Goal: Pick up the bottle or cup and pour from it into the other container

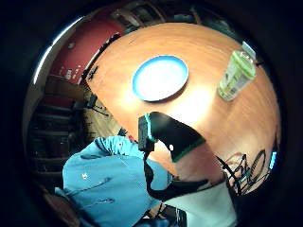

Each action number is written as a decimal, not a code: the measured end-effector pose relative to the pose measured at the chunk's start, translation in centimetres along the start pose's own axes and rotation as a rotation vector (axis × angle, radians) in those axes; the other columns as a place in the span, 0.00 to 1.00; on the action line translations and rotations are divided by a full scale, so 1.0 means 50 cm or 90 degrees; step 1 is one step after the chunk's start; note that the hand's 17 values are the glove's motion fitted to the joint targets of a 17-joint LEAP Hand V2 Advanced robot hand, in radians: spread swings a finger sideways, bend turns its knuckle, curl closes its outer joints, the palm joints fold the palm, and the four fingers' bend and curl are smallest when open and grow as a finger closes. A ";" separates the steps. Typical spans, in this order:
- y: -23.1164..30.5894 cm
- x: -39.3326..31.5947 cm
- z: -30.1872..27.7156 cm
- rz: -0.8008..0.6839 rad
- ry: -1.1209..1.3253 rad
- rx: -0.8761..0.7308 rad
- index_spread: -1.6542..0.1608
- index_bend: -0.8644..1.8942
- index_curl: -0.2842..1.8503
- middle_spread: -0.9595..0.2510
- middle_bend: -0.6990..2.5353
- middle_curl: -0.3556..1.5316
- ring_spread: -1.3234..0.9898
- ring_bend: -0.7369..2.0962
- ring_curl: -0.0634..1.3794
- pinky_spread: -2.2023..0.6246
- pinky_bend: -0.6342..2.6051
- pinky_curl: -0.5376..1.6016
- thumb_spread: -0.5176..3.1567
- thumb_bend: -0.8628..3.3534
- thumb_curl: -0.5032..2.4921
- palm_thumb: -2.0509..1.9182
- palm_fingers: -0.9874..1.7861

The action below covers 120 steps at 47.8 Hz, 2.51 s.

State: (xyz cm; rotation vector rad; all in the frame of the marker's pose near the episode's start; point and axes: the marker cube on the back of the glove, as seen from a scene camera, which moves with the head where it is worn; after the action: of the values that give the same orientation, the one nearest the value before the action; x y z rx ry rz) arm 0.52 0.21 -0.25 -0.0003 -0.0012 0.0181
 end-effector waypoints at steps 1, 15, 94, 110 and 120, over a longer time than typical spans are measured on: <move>0.001 0.003 -0.001 0.002 0.000 0.001 0.80 0.38 0.15 0.77 0.27 0.21 0.59 0.37 0.08 0.82 0.32 0.28 0.26 0.24 0.19 0.58 0.47; 0.042 0.091 -0.033 0.059 -0.001 0.015 0.70 0.37 0.21 0.75 0.27 0.26 0.60 0.39 0.15 0.86 0.35 0.33 0.41 0.23 0.23 0.60 0.44; -0.056 0.370 0.260 0.118 -0.652 0.229 0.70 0.36 0.22 0.81 0.28 0.35 0.62 0.44 0.24 0.87 0.42 0.38 0.39 0.20 0.29 0.63 0.36; -0.180 0.258 0.289 0.047 -0.778 0.198 0.70 0.36 0.22 0.81 0.28 0.35 0.62 0.45 0.25 0.87 0.43 0.38 0.39 0.20 0.29 0.64 0.37; -0.222 0.213 0.292 0.018 -0.829 0.187 0.70 0.36 0.22 0.81 0.28 0.36 0.62 0.46 0.25 0.87 0.43 0.38 0.38 0.20 0.29 0.64 0.37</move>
State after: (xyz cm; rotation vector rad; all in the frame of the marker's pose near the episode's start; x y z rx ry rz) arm 11.38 -10.71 14.37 0.3045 -1.3002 0.0437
